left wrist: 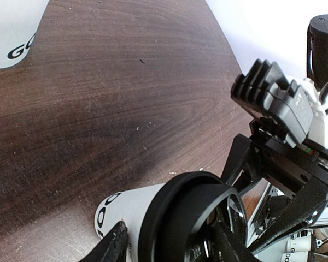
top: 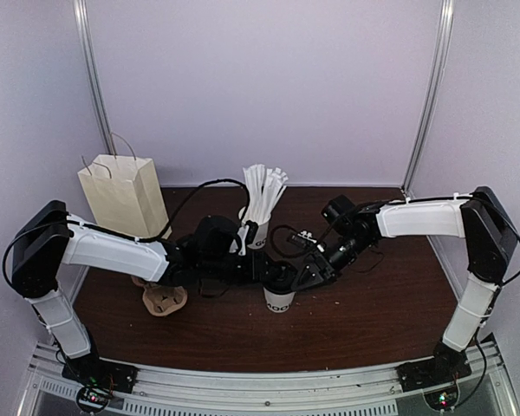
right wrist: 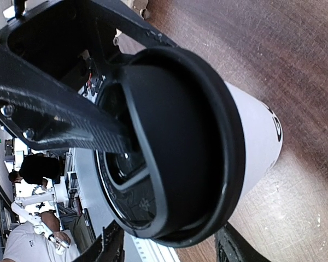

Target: Pack the takeout coffee

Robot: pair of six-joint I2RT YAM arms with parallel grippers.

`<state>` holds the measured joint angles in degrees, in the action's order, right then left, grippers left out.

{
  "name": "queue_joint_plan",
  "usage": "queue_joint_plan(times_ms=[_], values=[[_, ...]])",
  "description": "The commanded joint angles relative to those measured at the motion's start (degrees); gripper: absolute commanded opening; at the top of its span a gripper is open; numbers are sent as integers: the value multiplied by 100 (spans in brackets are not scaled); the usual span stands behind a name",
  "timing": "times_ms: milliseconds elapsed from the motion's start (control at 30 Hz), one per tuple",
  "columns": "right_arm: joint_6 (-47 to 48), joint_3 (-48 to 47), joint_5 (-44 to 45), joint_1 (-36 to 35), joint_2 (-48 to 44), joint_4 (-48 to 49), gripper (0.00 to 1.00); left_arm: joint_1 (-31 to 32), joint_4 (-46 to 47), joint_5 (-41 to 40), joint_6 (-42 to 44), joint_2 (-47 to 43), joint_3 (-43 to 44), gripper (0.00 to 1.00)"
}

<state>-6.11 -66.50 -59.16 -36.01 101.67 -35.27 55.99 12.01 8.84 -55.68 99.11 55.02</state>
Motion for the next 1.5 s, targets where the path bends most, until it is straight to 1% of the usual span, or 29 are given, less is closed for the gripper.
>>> queue_joint_plan(times_ms=[0, 200, 333, 433, 500, 633, 967, 1067, 1133, 1233, 1367, 1467], values=[[-205, -100, -140, 0, 191, 248, 56, 15, -534, -97, -40, 301, -60, 54], [-249, -109, 184, 11, 452, 169, 52, 17, -524, -100, -71, 309, -96, 54], [-279, -45, 637, 15, 588, 78, 50, 9, -535, -101, -75, 310, -114, 54], [-243, -39, 1219, 44, 790, -163, 48, 14, -557, -105, -86, 327, -139, 54], [-306, -15, 1442, 124, 980, -241, 47, 17, -576, -113, -103, 343, -164, 54], [-294, -110, 1527, 235, 1257, -361, 46, 15, -624, -152, -102, 370, -180, 54], [-249, -149, 1750, 317, 1412, -434, 46, 3, -656, -190, -67, 495, -232, 54], [-163, -321, 1595, 353, 1469, -516, 46, 2, -635, -205, -62, 459, -246, 54], [175, -540, 1267, 349, 1249, -621, 47, 2, -563, -180, 48, 371, -247, 54], [694, -822, 910, 363, 633, -836, 51, 6, -393, -86, 398, 156, -166, 55], [1340, -1105, 682, 446, -206, -1253, 62, 10, -488, -7, 1012, -137, 256, 62], [1615, -1216, 669, 559, -716, -1533, 66, 12, -689, -30, 1370, -314, 578, 66]])
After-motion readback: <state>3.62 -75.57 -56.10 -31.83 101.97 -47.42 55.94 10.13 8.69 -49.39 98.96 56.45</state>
